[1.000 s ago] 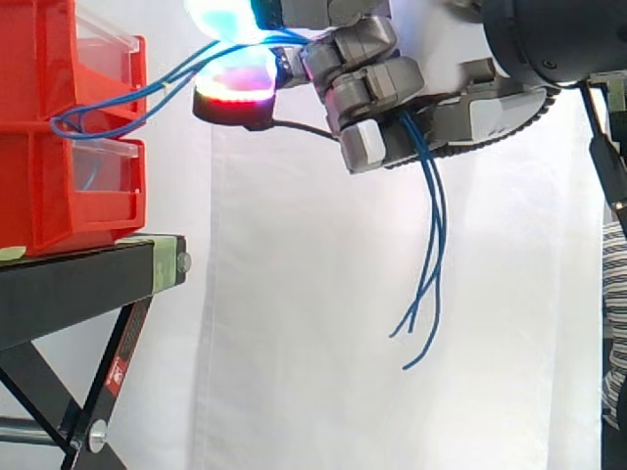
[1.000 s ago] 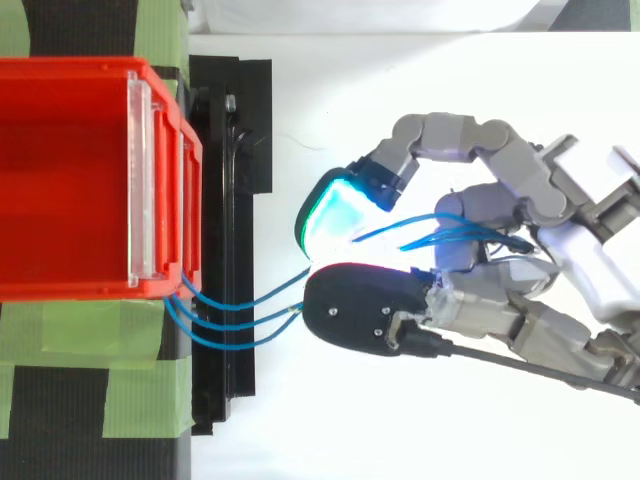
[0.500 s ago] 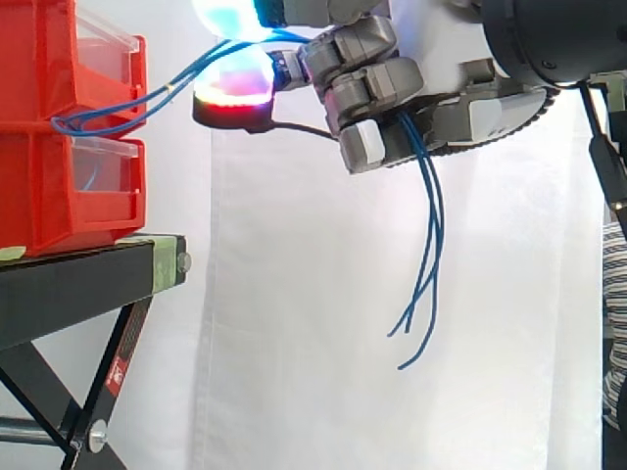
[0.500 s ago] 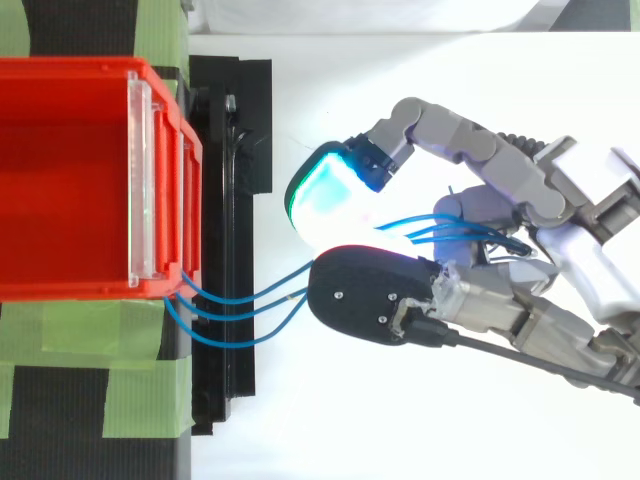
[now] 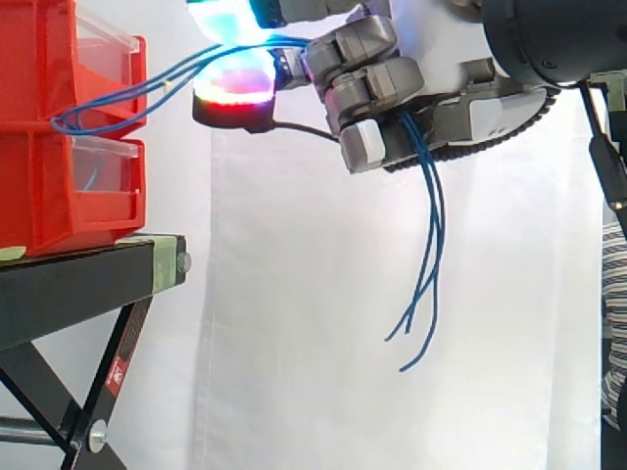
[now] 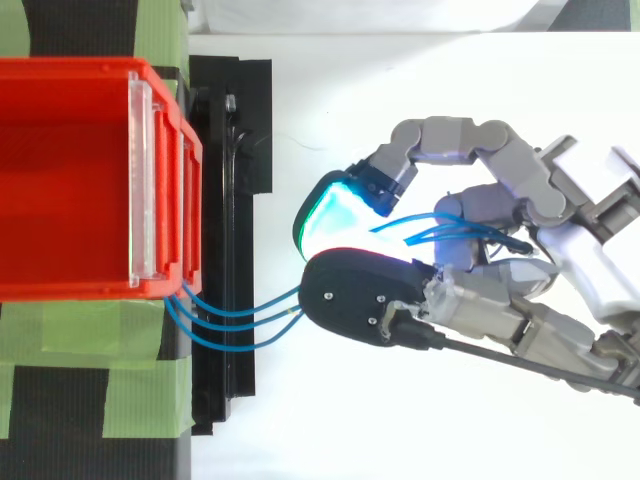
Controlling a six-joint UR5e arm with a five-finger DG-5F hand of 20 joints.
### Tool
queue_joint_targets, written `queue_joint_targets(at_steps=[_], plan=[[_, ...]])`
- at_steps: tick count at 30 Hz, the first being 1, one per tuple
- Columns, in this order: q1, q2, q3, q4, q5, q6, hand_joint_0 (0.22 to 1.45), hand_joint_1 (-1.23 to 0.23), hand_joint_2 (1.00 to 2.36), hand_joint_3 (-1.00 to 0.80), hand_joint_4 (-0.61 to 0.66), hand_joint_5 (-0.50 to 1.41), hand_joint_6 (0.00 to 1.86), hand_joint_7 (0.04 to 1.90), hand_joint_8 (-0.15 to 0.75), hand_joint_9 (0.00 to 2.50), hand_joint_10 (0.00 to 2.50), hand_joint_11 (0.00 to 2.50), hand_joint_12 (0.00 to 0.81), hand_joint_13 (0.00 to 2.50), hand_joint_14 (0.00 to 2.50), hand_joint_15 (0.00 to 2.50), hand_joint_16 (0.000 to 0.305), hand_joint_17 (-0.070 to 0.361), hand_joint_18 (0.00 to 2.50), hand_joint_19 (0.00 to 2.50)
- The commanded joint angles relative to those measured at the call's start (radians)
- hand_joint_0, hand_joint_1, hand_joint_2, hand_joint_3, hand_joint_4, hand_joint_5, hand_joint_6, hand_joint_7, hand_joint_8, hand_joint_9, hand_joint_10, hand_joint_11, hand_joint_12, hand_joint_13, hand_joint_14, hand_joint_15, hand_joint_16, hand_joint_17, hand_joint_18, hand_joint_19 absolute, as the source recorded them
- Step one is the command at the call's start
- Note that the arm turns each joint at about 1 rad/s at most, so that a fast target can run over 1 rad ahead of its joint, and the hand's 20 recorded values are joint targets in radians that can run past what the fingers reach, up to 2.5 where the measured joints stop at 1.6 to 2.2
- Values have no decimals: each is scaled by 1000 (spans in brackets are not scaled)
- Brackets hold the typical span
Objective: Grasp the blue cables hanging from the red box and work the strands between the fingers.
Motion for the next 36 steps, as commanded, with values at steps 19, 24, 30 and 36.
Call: queue_joint_targets(at_steps=[19, 24, 30, 36], plan=[[0, 0, 0, 6, 0, -3, 1087, -613, 1023, 67, 269, -104, 1323, 1043, 384, 987, 2500, 2500, 419, 1081, 2500, 1644, 46, 104, 1462, 1184], [0, 0, 0, 6, 0, -3, 1104, -615, 1020, 98, 256, -104, 1378, 1039, 384, 987, 2500, 2500, 419, 1081, 2500, 1644, 46, 104, 1462, 1184], [0, 0, 0, 3, 0, -40, 1104, -611, 1019, 127, 260, -100, 1394, 1040, 384, 987, 2500, 2500, 419, 1081, 2500, 1644, 46, 104, 1462, 1184], [0, 0, 0, -28, -3, -44, 1107, -610, 1018, 123, 261, -99, 1394, 1042, 384, 987, 2500, 2500, 419, 1081, 2500, 1644, 46, 104, 1462, 1184]])
